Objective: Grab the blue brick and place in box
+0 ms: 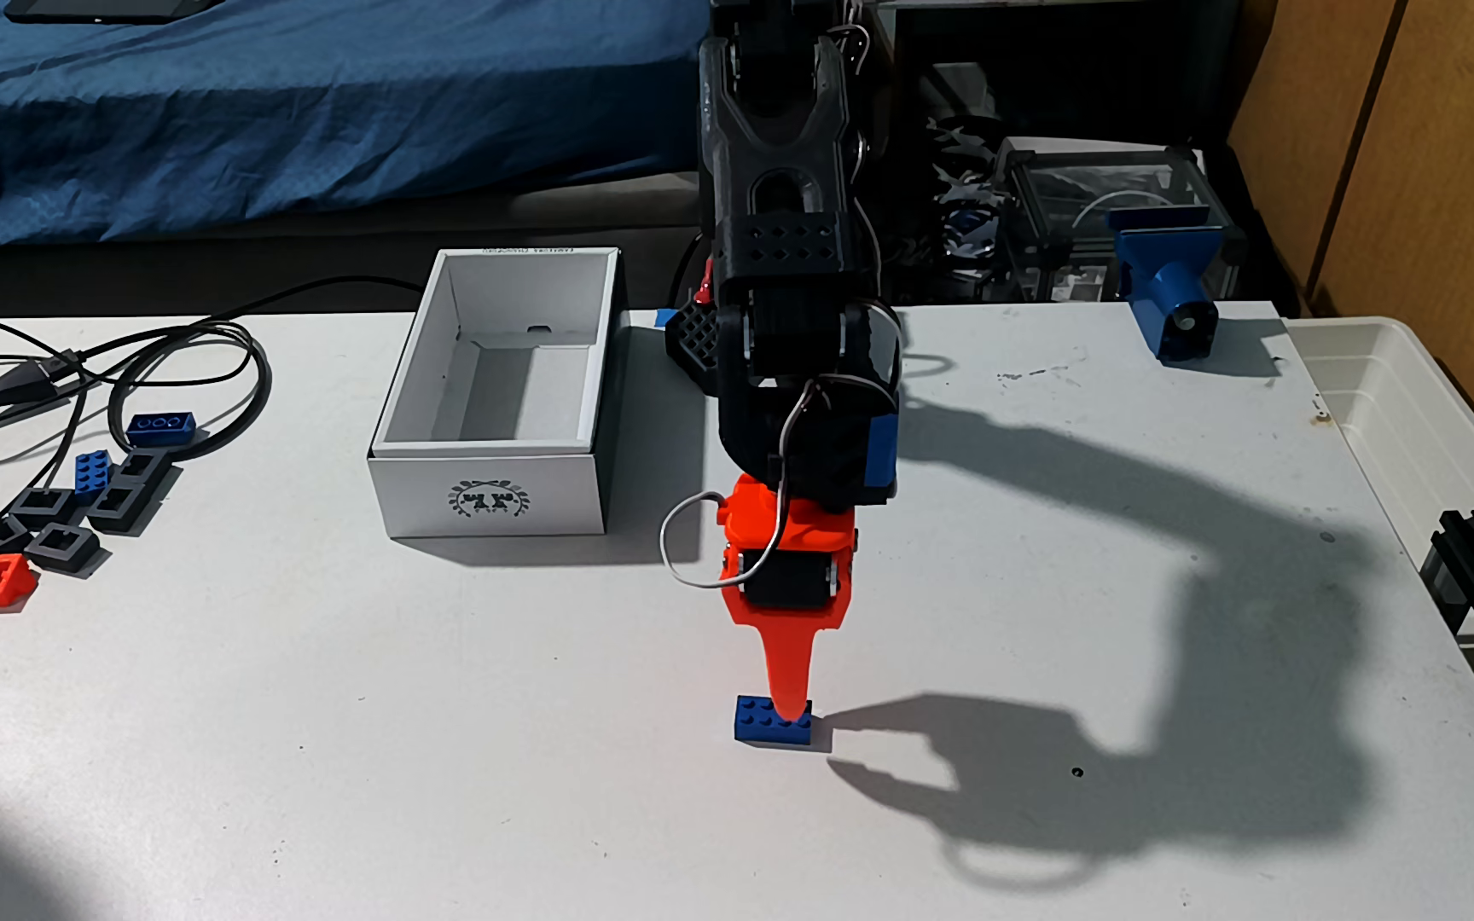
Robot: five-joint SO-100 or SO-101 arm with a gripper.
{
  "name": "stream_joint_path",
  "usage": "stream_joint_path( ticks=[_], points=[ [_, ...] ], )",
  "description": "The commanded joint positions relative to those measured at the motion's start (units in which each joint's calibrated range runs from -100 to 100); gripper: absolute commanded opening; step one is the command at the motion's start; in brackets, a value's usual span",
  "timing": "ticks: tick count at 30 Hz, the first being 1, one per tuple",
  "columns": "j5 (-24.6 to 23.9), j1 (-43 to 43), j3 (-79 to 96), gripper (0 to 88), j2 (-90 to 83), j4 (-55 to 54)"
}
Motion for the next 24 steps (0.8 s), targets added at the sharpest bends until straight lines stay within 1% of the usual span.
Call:
stream_joint_path(
  ticks=[1, 14, 24],
  points=[
    [-0.2, 0.4, -2.1, 15.3, -0.7, 1.1],
    [0.0, 0.2, -1.9, 23.8, 0.1, 1.2],
    [0.1, 0.3, -1.1, 23.8, 0.6, 0.8]
  ],
)
